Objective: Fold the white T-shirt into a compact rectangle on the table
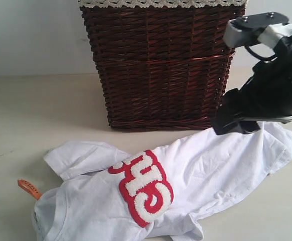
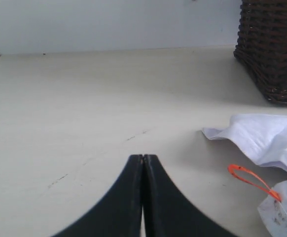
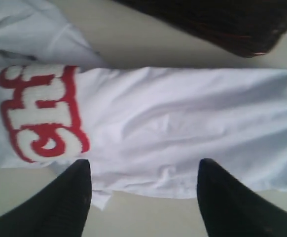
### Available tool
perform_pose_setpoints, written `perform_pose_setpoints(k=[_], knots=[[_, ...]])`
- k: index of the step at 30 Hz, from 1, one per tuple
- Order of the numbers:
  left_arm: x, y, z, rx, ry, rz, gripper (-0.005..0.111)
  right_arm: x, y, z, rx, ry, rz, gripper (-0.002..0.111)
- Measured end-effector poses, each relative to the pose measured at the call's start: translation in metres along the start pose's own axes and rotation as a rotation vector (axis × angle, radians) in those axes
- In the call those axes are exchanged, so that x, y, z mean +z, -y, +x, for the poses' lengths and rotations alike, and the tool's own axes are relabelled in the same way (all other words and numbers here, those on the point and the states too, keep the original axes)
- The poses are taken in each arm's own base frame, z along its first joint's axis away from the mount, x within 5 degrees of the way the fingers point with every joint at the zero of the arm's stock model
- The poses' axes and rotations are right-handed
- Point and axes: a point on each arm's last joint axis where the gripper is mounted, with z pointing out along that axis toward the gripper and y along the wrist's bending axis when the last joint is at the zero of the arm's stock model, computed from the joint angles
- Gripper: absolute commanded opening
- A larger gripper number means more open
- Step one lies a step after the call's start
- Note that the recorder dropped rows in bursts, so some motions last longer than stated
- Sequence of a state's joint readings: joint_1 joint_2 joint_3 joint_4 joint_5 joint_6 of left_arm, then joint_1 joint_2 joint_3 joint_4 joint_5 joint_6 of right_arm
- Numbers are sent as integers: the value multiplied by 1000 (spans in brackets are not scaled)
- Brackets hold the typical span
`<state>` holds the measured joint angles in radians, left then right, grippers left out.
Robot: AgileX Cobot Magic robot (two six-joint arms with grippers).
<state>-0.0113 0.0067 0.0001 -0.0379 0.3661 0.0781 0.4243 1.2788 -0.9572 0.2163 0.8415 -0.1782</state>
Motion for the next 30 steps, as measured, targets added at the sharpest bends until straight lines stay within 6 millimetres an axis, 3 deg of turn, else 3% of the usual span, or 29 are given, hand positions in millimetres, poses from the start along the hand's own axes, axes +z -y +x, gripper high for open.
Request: perform_pose_setpoints(k=[5,11,14,18,23,25,28,30], knots=[[0,0,0,0,0,0,0,26,-19,5,-90,-80,-99,56],[0,0,0,5,0,-1,0,82,-56,32,-314,-200,-211,56],[0,-1,0,73,-1,-13,0,104,-64,36,-352,-221,-212,56],[0,-2,0,109,-2,-18,0,128,-62,42,-327,-266,-197,56],[0,-2,0,120,-2,-19,0,165,-55,69,-289,-426,-184,56],[0,-2,0,122,-2,-19,0,170,-55,71,-282,-433,-179,55],[0,-2,0,162,-3,-26,0,173,-54,71,-275,-428,-174,45],[0,-4,0,213,-5,-39,0,174,-54,70,-276,-420,-171,30]])
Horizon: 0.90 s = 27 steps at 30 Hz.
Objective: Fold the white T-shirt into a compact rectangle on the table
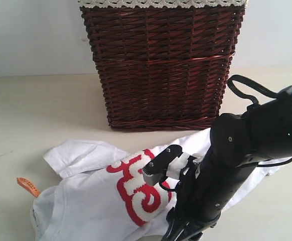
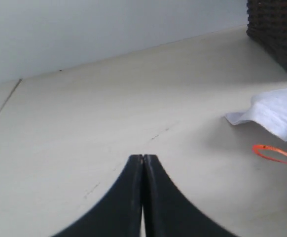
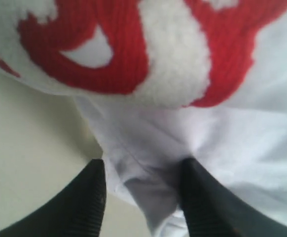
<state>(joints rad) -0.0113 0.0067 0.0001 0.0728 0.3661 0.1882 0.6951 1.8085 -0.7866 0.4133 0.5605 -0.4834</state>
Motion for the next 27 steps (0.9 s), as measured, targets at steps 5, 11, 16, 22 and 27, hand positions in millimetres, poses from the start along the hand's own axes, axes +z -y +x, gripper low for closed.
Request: perform_pose_setpoints(k=[5,11,16,22,27], knots=[[-1,-2,-10,16,106,-23,0,-3,1,-4,-6,44,21,0],[-3,-4,-24,-50,264,-41,0,-37,-8,-2,-33,133,22,0],[-6,-6,-32,-183,365,-35,0,-78,-20,5,-69,222,11,0],[-9,-8,-39,-673,460,69,0,-109,-31,21,-90,273,-5,0],[-11,-5,-44,-711,501,133,0,-104,-31,33,-81,263,-2,0]])
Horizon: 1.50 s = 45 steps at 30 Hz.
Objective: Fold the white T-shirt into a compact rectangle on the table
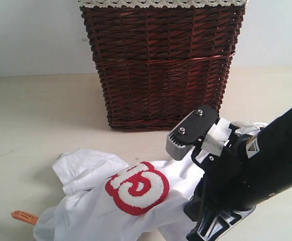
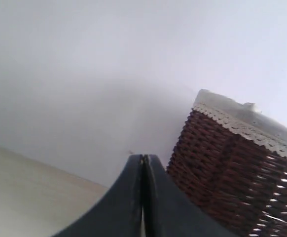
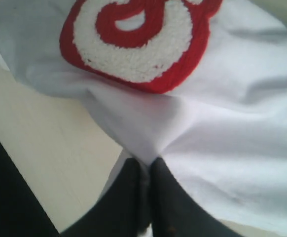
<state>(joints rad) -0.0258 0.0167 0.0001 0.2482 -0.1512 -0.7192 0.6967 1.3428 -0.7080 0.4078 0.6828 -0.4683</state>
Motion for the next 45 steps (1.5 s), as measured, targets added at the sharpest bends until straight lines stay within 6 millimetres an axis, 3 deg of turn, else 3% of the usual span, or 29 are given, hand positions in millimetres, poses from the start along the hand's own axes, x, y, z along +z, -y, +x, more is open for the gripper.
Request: perform_pose_setpoints(k=[6,10,12,15,17,23,25,26,29,31,33,34,39,42,45], knots=[[16,30,6,62,-201,294,0,5,2,0,6,-10,3,0],[52,39,8,119,-475,283,1,5,2,0,6,-8,3,0],[73,38,17,115,-607,253,9,5,2,0,6,-8,3,0],[101,35,41,64,-803,258,35,5,2,0,7,-6,3,0],[118,31,62,24,-926,285,46,5,2,0,7,-6,3,0],[153,13,124,-45,-1163,299,36,5,2,0,7,-6,3,0],[167,15,160,-31,-1260,351,35,5,2,0,7,-6,3,0],[171,17,167,-12,-1275,348,35,5,2,0,7,-6,3,0],[199,6,190,105,-1276,136,34,5,2,0,7,-6,3,0],[212,0,192,151,-1258,55,23,5,2,1,9,-7,2,0],[222,-4,195,185,-1249,7,1,8,1,5,21,-24,-8,0],[227,-5,197,195,-1245,0,0,10,0,9,37,-38,-19,0],[236,9,197,179,-1244,144,0,17,-1,21,74,-78,-38,0],[239,24,170,211,-1199,211,2,17,-1,21,74,-72,-34,0],[235,40,147,220,-1176,304,13,17,-1,20,74,-68,-33,0]])
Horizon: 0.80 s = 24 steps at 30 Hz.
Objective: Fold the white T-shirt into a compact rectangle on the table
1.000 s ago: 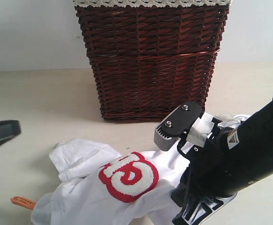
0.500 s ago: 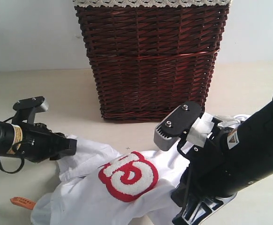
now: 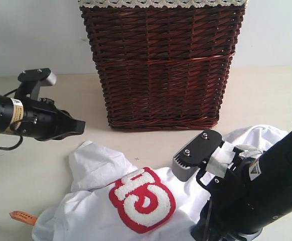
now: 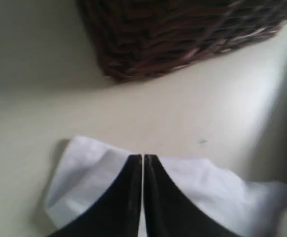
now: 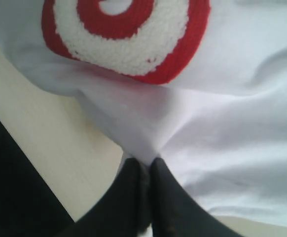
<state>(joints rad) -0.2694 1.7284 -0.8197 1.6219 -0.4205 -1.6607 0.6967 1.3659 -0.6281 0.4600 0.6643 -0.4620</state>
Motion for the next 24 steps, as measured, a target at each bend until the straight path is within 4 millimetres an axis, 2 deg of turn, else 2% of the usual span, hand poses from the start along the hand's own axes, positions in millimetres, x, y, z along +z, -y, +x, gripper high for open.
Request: perform_pose_setpoints(k=[2,4,7,10,11,14,20,24], knots=[[-7,13,2,40,-20,86,19,0,0,0,0,1,1,0],[-3,25,14,75,-72,135,19,0,0,0,0,2,1,0],[19,31,40,110,-181,80,17,0,0,0,2,3,0,0],[46,21,60,101,-271,-2,3,0,0,0,3,3,-1,0],[54,20,60,83,-281,-7,0,0,0,0,3,3,-1,0],[65,15,48,39,-256,-14,0,0,0,0,6,1,-2,0],[61,-5,42,-37,-233,-29,0,0,-2,2,18,-28,-18,0],[59,-18,35,-28,-207,-75,0,0,-2,3,28,-31,-27,0]])
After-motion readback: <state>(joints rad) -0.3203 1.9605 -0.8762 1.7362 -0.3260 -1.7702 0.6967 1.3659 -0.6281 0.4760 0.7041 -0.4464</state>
